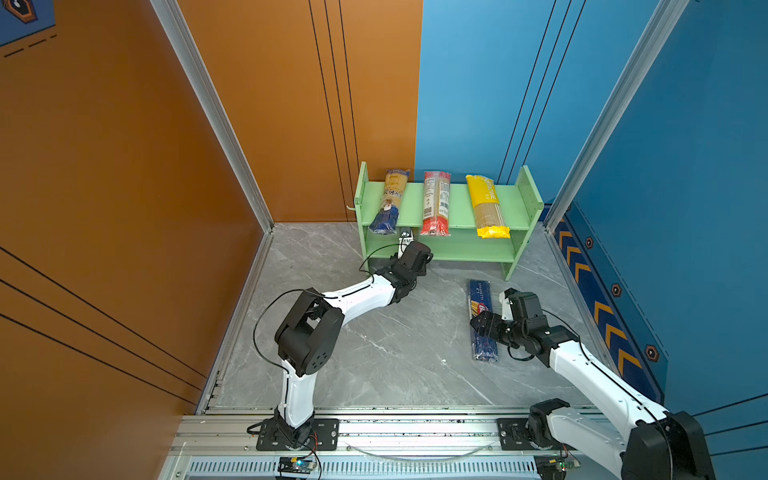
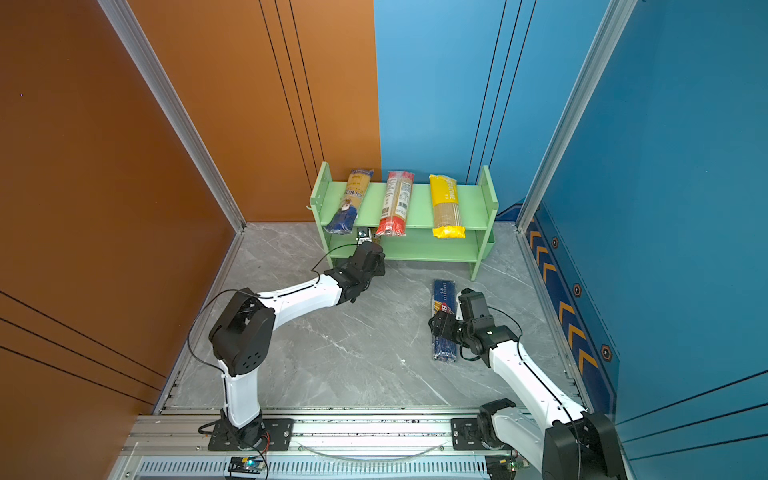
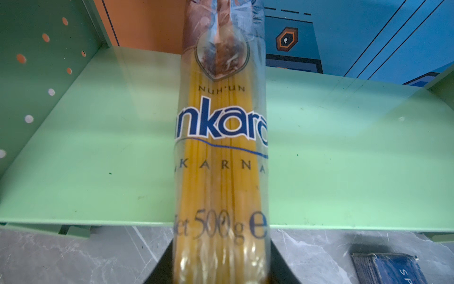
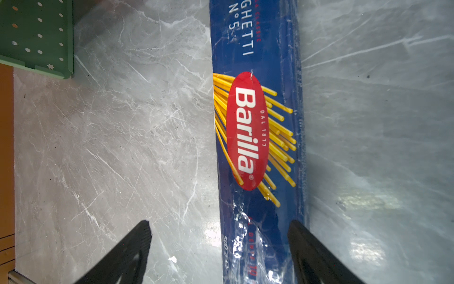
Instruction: Place and organize the pasta boxes and bags onto the shelf
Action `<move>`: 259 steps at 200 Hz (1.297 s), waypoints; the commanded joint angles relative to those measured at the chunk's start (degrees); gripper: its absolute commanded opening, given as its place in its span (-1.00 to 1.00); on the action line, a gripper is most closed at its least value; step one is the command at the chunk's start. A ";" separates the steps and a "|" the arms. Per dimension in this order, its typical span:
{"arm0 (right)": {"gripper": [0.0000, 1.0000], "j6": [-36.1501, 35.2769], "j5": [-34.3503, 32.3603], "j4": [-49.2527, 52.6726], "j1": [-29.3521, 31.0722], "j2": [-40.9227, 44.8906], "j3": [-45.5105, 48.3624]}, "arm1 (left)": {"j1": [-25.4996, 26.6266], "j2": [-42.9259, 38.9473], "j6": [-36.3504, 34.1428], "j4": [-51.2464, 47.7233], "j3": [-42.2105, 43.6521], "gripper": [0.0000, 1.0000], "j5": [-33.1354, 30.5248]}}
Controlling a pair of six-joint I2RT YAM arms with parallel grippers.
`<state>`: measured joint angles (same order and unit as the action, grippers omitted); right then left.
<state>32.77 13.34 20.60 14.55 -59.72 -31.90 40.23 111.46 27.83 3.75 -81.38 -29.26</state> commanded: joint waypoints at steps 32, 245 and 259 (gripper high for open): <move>0.71 -1.49 0.17 2.16 -0.66 0.66 0.34 | -0.72 -0.62 -0.34 8.86 -1.85 -0.41 -2.00; 0.72 -1.75 0.42 3.16 -1.34 2.22 0.70 | -0.92 0.16 -0.10 8.84 -1.06 -0.13 -0.66; 0.72 -1.75 0.44 3.22 -1.36 2.24 0.61 | -0.93 0.33 -0.07 8.86 -1.06 -0.10 -0.45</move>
<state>31.73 13.34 22.04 13.52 -58.37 -31.86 39.90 112.22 28.08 6.09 -81.36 -29.04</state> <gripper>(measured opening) 0.861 0.440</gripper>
